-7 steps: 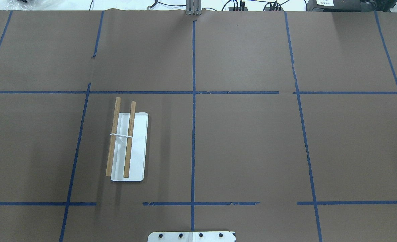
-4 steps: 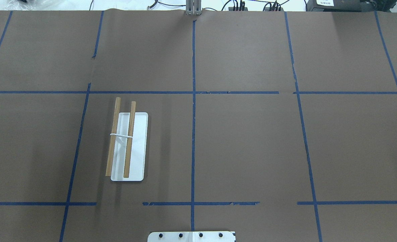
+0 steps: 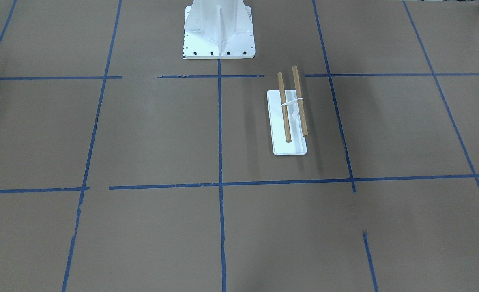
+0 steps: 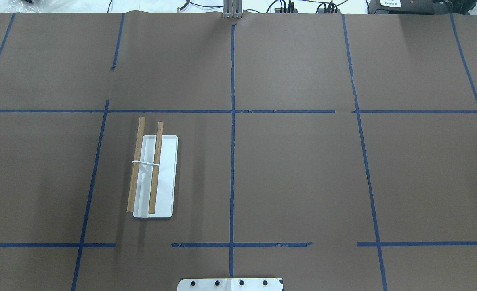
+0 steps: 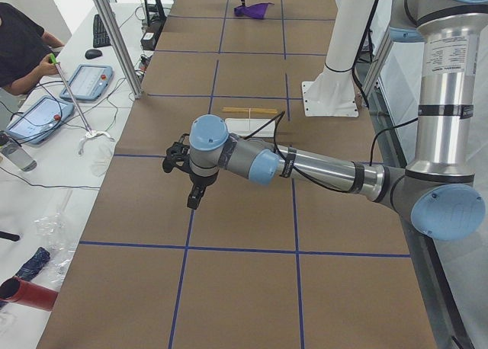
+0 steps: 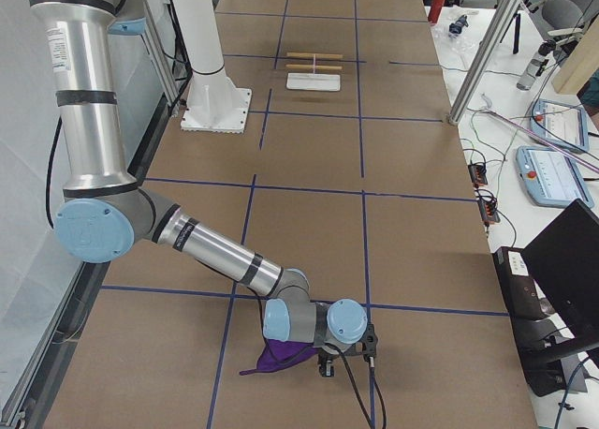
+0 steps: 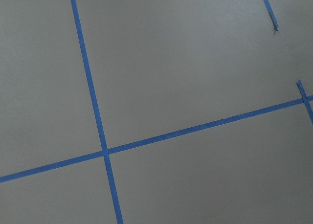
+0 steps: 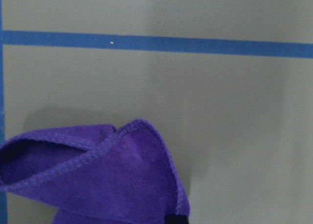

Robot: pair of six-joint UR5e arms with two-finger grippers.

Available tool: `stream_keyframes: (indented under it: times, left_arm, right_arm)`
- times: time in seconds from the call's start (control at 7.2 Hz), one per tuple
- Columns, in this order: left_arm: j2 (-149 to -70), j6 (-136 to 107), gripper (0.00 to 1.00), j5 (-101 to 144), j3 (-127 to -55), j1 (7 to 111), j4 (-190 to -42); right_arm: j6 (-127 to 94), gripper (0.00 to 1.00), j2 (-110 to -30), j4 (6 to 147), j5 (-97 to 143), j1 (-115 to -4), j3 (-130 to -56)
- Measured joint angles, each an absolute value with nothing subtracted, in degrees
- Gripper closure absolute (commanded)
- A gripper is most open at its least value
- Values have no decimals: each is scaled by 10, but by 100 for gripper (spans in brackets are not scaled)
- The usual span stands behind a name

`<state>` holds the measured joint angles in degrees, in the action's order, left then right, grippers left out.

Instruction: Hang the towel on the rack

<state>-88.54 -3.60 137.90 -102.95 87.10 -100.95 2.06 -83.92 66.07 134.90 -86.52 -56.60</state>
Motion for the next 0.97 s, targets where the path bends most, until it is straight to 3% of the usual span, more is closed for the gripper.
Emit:
stream_keyframes:
  times: [0.97]
  left_arm:
    - [-885,-36,0,1379,-1029,872,-1009]
  right_arm:
    - [2,100,-830,662,1384,-869,-587]
